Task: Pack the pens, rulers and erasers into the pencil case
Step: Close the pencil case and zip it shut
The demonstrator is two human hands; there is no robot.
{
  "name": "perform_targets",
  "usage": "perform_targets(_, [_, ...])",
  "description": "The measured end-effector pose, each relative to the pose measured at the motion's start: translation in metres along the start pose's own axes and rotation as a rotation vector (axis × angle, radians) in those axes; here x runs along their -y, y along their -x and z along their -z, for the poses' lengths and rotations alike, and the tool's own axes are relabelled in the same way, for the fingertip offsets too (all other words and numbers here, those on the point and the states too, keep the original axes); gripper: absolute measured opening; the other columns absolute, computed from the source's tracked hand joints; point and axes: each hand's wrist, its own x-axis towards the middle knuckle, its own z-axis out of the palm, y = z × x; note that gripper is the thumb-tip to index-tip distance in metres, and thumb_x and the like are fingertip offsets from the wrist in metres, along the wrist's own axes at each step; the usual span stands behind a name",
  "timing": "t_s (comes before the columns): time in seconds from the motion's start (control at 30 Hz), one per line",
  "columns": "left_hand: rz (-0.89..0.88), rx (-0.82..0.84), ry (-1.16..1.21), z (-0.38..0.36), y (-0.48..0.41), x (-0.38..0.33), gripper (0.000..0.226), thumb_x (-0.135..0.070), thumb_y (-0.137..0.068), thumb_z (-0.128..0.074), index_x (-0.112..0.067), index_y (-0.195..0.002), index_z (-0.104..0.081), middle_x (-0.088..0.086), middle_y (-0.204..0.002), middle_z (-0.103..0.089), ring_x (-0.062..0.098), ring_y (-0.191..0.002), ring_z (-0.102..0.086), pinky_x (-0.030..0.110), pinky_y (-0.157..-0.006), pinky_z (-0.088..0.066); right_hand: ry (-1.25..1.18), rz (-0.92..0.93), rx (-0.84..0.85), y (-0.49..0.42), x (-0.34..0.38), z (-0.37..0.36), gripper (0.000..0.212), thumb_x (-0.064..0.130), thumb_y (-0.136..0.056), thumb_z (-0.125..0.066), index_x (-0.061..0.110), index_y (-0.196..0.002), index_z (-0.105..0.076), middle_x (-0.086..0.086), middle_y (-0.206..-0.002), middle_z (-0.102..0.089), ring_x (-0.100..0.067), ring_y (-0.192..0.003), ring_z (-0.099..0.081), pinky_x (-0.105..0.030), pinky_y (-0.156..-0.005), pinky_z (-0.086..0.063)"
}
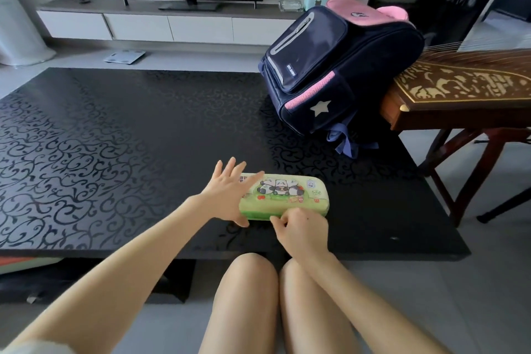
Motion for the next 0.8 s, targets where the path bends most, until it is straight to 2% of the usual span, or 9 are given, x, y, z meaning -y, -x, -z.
perform_targets(0.03, [-0.006, 0.044, 0.024, -0.002, -0.007, -0.004, 0.119, -0.06, -0.062, -0.073, -0.033, -0.146, 0.006, 0.016, -0.155, -0.003, 0.038, -0.141, 0.005, 0.056, -0.113, 0.0, 0.006, -0.058, 0.075, 0.0, 0.003, -0.005, 0.04, 0.042, -0.086, -0.049, 0.014, -0.059, -0.056, -0.002, -0.058, -0.057, -0.022, -0.057, -0.05, -0.024, -0.044, -0.021])
perform_targets(0.1, [0.014, 0.053, 0.073, -0.002, -0.017, -0.011, 0.122, -0.063, -0.057, -0.073, -0.036, -0.145, 0.006, 0.013, -0.15, -0.019, 0.035, -0.138, -0.013, 0.053, -0.111, -0.016, -0.048, -0.129, 0.046, 0.0, 0.008, -0.012, 0.037, 0.042, -0.082, -0.059, 0.013, -0.06, -0.058, -0.005, -0.063, -0.063, -0.024, -0.058, -0.053, -0.025, -0.046, -0.023])
perform_targets(0.17, [0.053, -0.002, 0.088, -0.001, -0.021, -0.015, 0.121, -0.068, -0.051, -0.072, -0.04, -0.144, 0.0, 0.008, -0.136, -0.035, 0.029, -0.124, -0.032, 0.043, -0.101, -0.032, -0.097, -0.172, 0.001, 0.0, 0.01, -0.015, 0.038, 0.043, -0.077, -0.065, 0.015, -0.057, -0.051, -0.005, -0.061, -0.062, -0.021, -0.055, -0.047, -0.025, -0.046, -0.022])
perform_targets(0.3, [0.158, -0.035, 0.269, 0.001, -0.017, -0.018, 0.113, -0.071, -0.051, -0.07, -0.039, -0.143, -0.013, 0.006, -0.121, -0.043, 0.025, -0.112, -0.04, 0.035, -0.09, -0.042, -0.249, -0.217, -0.023, -0.008, 0.003, -0.014, 0.022, 0.029, -0.08, -0.066, 0.008, -0.073, -0.062, -0.005, -0.077, -0.067, -0.023, -0.076, -0.06, -0.025, -0.062, -0.031])
perform_targets(0.4, [0.186, -0.036, 0.347, -0.001, -0.008, -0.016, 0.11, -0.069, -0.051, -0.071, -0.041, -0.142, -0.016, 0.004, -0.118, -0.042, 0.023, -0.111, -0.04, 0.034, -0.088, -0.044, -0.335, -0.128, 0.026, -0.008, -0.003, -0.011, 0.02, 0.023, -0.083, -0.064, 0.005, -0.076, -0.061, -0.006, -0.079, -0.067, -0.023, -0.078, -0.06, -0.024, -0.063, -0.032])
perform_targets(0.53, [0.159, -0.098, 0.182, -0.015, 0.006, -0.008, 0.116, -0.072, -0.049, -0.068, -0.039, -0.144, -0.01, 0.002, -0.12, -0.041, 0.022, -0.109, -0.039, 0.032, -0.086, -0.041, -0.187, 0.055, 0.124, 0.006, -0.026, -0.003, 0.017, 0.021, -0.09, -0.055, 0.008, -0.079, -0.053, -0.01, -0.082, -0.064, -0.029, -0.077, -0.059, -0.031, -0.061, -0.031])
perform_targets(0.6, [0.13, -0.143, 0.128, -0.019, 0.012, 0.0, 0.117, -0.074, -0.049, -0.065, -0.039, -0.144, -0.007, 0.0, -0.121, -0.041, 0.02, -0.108, -0.038, 0.031, -0.087, -0.04, -0.112, 0.036, 0.105, 0.006, -0.048, 0.006, 0.016, 0.018, -0.092, -0.052, 0.012, -0.077, -0.047, -0.012, -0.08, -0.062, -0.031, -0.074, -0.058, -0.032, -0.059, -0.029])
perform_targets(0.7, [0.063, -0.159, 0.115, -0.022, 0.016, 0.007, 0.115, -0.074, -0.051, -0.062, -0.039, -0.144, -0.004, -0.002, -0.123, -0.039, 0.018, -0.11, -0.036, 0.029, -0.091, -0.039, -0.067, -0.024, 0.083, -0.003, -0.078, 0.016, 0.022, 0.017, -0.092, -0.053, 0.013, -0.075, -0.041, -0.005, -0.07, -0.054, -0.022, -0.063, -0.049, -0.027, -0.051, -0.029])
perform_targets(0.8, [0.025, -0.158, 0.118, -0.023, 0.015, 0.007, 0.113, -0.073, -0.054, -0.062, -0.038, -0.145, -0.003, -0.003, -0.124, -0.038, 0.017, -0.11, -0.035, 0.027, -0.094, -0.037, -0.004, -0.033, 0.115, -0.026, -0.088, 0.015, 0.014, 0.016, -0.094, -0.05, 0.008, -0.082, -0.049, -0.007, -0.076, -0.058, -0.024, -0.07, -0.055, -0.03, -0.057, -0.035])
